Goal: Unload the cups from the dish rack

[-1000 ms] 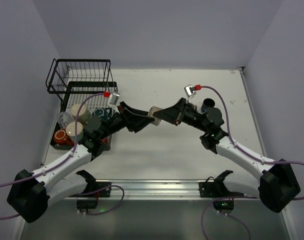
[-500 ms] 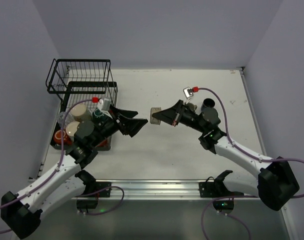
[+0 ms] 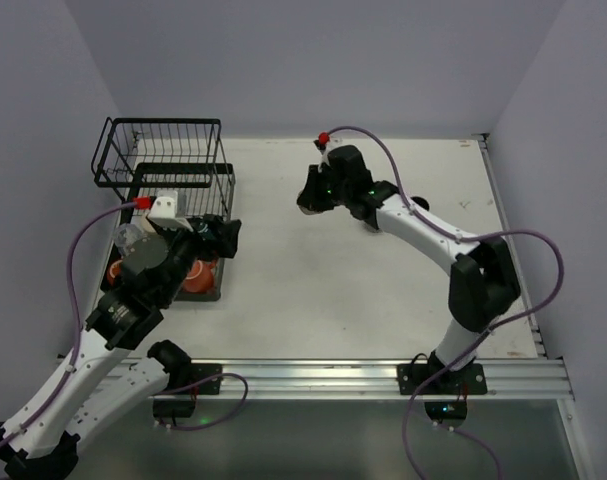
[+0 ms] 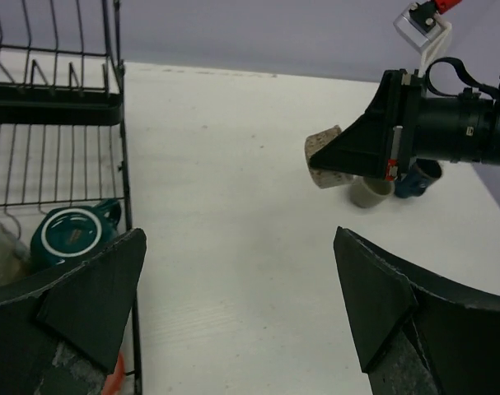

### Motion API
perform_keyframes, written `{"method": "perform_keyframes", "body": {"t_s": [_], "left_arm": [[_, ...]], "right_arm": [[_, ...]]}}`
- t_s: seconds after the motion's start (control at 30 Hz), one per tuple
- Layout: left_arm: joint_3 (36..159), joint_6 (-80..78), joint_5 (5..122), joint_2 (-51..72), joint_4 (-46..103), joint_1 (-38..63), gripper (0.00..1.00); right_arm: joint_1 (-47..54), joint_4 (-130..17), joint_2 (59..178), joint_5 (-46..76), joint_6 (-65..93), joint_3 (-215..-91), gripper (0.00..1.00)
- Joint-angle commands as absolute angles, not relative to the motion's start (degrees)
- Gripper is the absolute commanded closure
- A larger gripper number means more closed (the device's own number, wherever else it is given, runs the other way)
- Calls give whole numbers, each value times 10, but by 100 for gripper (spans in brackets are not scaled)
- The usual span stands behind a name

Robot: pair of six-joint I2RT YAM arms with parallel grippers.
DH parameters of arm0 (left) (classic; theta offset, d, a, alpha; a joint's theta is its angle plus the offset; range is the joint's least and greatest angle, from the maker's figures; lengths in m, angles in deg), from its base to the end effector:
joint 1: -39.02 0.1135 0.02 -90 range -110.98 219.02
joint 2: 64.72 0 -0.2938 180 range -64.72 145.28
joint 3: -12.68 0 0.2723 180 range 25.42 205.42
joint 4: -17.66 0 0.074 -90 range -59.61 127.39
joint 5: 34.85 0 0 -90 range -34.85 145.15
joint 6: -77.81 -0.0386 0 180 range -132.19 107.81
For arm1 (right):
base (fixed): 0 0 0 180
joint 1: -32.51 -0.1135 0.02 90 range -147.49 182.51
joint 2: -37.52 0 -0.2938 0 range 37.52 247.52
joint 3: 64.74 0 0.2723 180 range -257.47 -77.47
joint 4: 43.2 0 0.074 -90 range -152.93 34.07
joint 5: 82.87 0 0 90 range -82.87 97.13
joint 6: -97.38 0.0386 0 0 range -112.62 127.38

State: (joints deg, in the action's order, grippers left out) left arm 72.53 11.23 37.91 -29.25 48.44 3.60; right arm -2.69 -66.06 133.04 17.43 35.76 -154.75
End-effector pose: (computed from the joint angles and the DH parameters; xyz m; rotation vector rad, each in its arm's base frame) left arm 0.1198 -0.0712 0.3840 -0.0511 1.7034 -0.5187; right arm 0.3375 0.2465 0.3266 -0.2456 2.1601 0.8484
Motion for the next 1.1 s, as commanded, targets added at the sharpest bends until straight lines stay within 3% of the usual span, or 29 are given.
{"method": "perform_keyframes", "body": {"t_s": [0.0,0.23,0.73,0.8,0.93,1.0,1.07], "left_arm": [[697,64,302,-303,524,35,0],[693,48,345,-289,515,37,0],[684,38,389,-269,523,68,0],[684,41,383,-258,527,71,0],[687,47,377,-239,533,87,0],[687,50,366,-231,536,92,0],[691,60,346,-223,544,95,0]], "right_arm": [[-25,-839,1429,42,234,-1639,100],[-19,-860,1523,-28,185,-1708,100],[1,-855,1610,-51,158,-1742,100],[1,-854,1608,-49,161,-1739,94],[0,-854,1587,-48,168,-1733,63],[0,-855,1575,-41,173,-1728,56],[0,-855,1550,-28,182,-1723,40]]}}
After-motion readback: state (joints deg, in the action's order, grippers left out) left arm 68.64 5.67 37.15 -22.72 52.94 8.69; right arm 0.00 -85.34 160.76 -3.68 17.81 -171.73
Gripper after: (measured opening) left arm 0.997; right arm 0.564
